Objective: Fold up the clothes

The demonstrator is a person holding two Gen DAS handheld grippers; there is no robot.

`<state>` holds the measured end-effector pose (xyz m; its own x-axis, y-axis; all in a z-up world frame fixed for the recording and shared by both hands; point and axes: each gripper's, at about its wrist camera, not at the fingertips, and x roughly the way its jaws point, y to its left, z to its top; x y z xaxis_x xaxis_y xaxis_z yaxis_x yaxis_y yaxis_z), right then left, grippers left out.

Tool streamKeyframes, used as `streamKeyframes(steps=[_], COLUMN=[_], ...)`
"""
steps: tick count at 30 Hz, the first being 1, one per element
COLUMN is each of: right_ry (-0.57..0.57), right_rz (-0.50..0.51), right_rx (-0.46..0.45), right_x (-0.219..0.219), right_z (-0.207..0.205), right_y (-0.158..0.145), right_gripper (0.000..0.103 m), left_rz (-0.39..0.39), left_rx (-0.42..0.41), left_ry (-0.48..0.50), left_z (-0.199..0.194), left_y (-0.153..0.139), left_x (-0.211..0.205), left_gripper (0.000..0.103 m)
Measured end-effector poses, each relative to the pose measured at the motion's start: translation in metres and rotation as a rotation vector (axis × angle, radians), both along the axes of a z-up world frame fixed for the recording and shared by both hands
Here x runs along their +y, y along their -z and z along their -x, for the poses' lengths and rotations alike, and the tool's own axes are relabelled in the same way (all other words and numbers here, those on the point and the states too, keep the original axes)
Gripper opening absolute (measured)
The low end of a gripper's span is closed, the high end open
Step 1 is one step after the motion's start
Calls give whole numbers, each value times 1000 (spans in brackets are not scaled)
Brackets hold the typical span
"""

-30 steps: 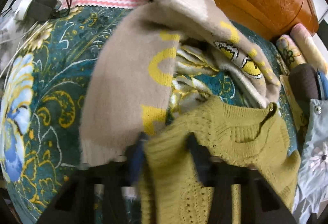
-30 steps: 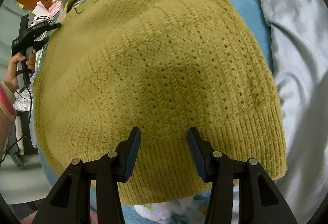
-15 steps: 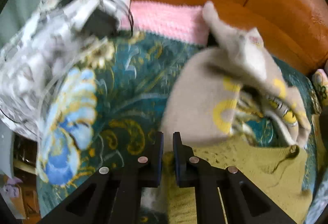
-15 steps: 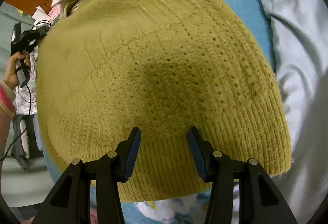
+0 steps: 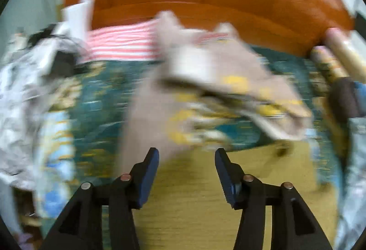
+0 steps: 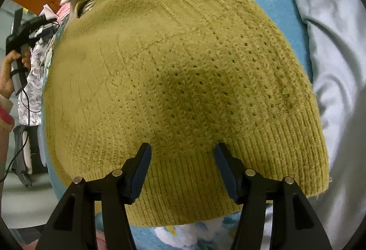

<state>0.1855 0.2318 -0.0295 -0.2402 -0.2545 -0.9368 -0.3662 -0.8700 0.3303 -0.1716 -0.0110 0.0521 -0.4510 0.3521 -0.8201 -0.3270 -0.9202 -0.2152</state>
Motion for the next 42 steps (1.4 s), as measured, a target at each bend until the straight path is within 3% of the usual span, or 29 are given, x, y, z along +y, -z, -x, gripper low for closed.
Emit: streamKeyframes(steps=[5, 10, 16, 18, 20, 21, 22, 24, 30, 32, 36, 40, 42], right_ry=[8, 29, 47, 53, 57, 61, 65, 71, 75, 80, 80, 77, 76], right_rz=[5, 24, 49, 58, 69, 76, 83, 94, 110, 114, 119, 119, 114], right_rx=[2, 8, 18, 22, 27, 29, 31, 34, 39, 40, 36, 39, 48], right_x=[1, 4, 9, 11, 14, 15, 16, 18, 23, 6, 34, 53, 54], right_z=[-1, -6, -9, -8, -8, -8, -9, -9, -7, 11, -13, -2, 0], right_y=[-2, -3, -2, -1, 0, 0, 1, 1, 3, 3, 4, 11, 9], right_gripper=[60, 60, 60, 60, 60, 60, 60, 60, 60, 60, 60, 60, 60], left_rz=[-170, -178, -167, -161, -154, -148, -140, -119, -119, -128, -55, -62, -57], left_rx=[-131, -204, -215, -221, -224, -219, -216, -203, -63, -37, -63, -164, -193], left_ry=[86, 42, 26, 36, 40, 34, 30, 23, -24, -43, -23, -31, -29], left_z=[1, 15, 19, 18, 17, 17, 17, 18, 29, 36, 39, 37, 34], left_y=[16, 44, 54, 56, 57, 57, 56, 54, 16, 4, 10, 30, 35], left_x=[64, 101, 127, 135, 142, 143, 143, 143, 136, 133, 144, 144, 140], left_gripper=[57, 57, 55, 47, 28, 24, 12, 5, 4, 4, 4, 8, 17])
